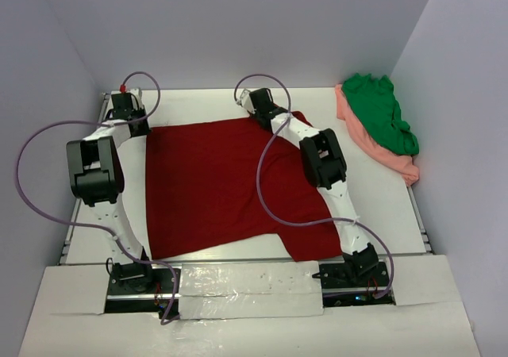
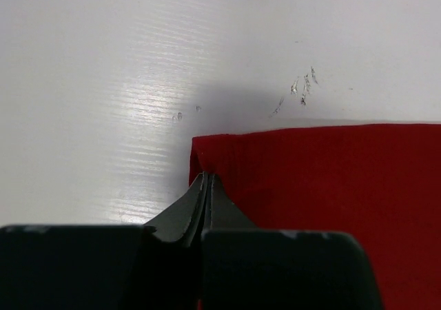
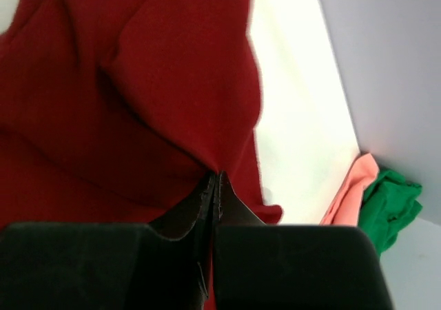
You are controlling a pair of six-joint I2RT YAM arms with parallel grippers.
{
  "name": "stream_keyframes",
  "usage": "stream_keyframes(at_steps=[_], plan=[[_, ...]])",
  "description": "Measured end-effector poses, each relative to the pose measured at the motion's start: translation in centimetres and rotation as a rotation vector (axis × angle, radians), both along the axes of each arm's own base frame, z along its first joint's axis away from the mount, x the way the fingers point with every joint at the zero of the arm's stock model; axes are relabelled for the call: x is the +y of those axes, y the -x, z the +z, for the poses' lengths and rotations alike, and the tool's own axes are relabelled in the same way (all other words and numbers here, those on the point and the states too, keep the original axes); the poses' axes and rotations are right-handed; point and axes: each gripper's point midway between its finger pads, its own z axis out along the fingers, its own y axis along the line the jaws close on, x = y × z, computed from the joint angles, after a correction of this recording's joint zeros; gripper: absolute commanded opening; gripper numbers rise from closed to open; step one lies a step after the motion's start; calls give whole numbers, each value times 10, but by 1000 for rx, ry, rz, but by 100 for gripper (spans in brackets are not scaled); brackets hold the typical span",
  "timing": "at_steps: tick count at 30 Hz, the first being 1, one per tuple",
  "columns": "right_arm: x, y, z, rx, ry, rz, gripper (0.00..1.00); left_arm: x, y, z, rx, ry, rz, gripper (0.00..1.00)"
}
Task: Fold and stack the t-shirts
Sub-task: Grap the side of the flattened tshirt furthest away from the robot with both arms
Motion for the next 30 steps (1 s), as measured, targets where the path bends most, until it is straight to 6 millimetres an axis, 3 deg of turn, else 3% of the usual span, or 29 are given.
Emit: stream_keyframes(at_steps=[8,21,25,27,30], plan=[[1,1,39,-54,-49,-13,0,-1,4,3,-14,-1,-2,0],[-4,19,53,-31,-79,-32,0,-2,11,-5,1,0,-3,1],[-3,19,61,-43,-95,-32,0,-2,11,-4,-2,-3,-7,41],[-3,19,61,-42,-99,-31,0,-1,9,-1,-7,-7,-10,47],[-2,21,59,-30,-98,-27,0,-1,-3,8,-35,-11,-11,49]])
